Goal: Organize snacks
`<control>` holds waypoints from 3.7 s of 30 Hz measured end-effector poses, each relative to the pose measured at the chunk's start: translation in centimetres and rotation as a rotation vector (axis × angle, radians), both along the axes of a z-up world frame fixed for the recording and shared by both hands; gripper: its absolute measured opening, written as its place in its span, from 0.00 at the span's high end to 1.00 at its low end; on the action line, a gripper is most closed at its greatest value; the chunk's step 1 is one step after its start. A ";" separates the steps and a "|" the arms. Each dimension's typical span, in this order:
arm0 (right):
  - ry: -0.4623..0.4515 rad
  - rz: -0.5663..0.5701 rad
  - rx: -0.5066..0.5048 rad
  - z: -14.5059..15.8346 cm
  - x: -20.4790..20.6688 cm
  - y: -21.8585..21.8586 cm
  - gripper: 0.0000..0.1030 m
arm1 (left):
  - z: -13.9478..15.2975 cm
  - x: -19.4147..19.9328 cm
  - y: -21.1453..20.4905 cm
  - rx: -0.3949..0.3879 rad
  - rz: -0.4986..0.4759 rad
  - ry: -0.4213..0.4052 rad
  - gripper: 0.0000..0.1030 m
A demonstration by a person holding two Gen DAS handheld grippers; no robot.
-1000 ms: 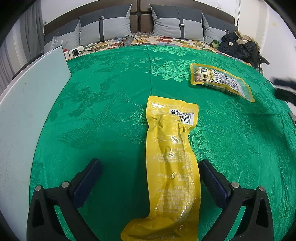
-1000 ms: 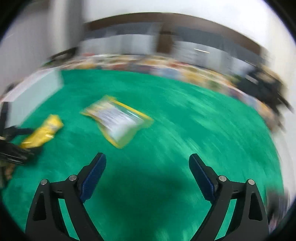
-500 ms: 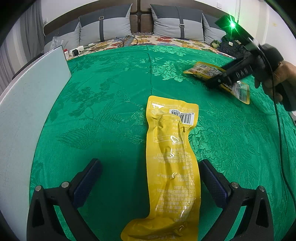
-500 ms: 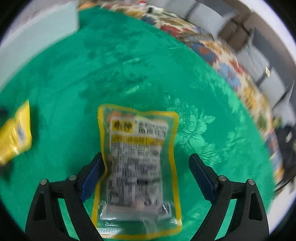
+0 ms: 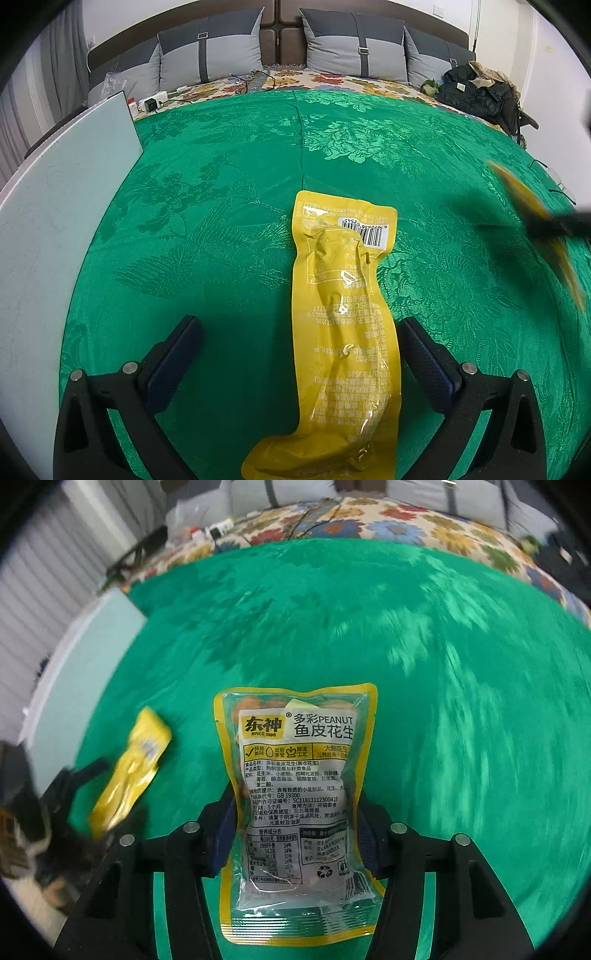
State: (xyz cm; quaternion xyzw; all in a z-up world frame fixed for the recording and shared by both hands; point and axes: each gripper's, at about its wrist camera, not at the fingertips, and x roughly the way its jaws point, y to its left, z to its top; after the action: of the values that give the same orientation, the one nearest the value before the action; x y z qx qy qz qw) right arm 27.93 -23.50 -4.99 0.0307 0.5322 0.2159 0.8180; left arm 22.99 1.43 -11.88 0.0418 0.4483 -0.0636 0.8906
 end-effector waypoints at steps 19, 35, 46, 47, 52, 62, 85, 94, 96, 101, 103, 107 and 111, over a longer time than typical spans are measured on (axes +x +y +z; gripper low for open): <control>-0.258 -0.226 -0.199 -3.6 -11.4 -0.5 0.18 | -0.1 0.0 -0.1 0.000 0.000 -0.001 0.00; -0.258 -0.230 -0.193 -3.8 -11.6 -0.7 0.15 | -0.1 -0.1 -0.1 0.001 0.000 -0.001 0.00; -0.258 -0.231 -0.192 -3.8 -11.5 -0.8 0.15 | -0.2 -0.1 -0.1 0.001 0.000 -0.002 0.00; -0.258 -0.231 -0.192 -3.8 -11.6 -0.7 0.15 | -0.2 -0.1 -0.1 0.001 0.000 -0.002 0.00; -0.259 -0.231 -0.192 -3.8 -11.6 -0.7 0.15 | -0.2 -0.1 -0.1 0.001 0.000 -0.002 0.00; -0.259 -0.231 -0.192 -3.8 -11.6 -0.7 0.15 | -0.2 -0.1 -0.2 0.001 -0.001 -0.002 0.00; -0.259 -0.231 -0.191 -3.8 -11.7 -0.6 0.15 | -0.3 -0.2 -0.3 0.001 0.000 -0.002 0.00; -0.259 -0.231 -0.191 -3.8 -11.7 -0.6 0.15 | -0.3 -0.1 -0.3 0.001 0.000 -0.003 0.00; -0.259 -0.231 -0.191 -3.8 -11.7 -0.6 0.15 | -0.3 -0.1 -0.3 0.001 0.000 -0.003 0.00; -0.259 -0.231 -0.191 -3.8 -11.6 -0.7 0.15 | -0.3 -0.1 -0.3 0.001 0.000 -0.003 0.00; -0.259 -0.231 -0.191 -3.8 -11.7 -0.6 0.15 | -0.3 -0.1 -0.3 0.001 0.000 -0.003 0.00; -0.259 -0.231 -0.191 -3.8 -11.7 -0.6 0.15 | -0.3 -0.1 -0.3 0.001 0.000 -0.003 0.00; -0.259 -0.231 -0.191 -3.8 -11.7 -0.6 0.15 | -0.3 -0.1 -0.3 0.001 -0.001 -0.003 0.00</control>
State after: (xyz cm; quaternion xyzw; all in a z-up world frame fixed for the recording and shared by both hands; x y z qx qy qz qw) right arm 16.23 -24.09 -8.81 -0.0144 0.4336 0.0714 0.8982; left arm 22.89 1.08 -12.23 0.0424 0.4470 -0.0635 0.8913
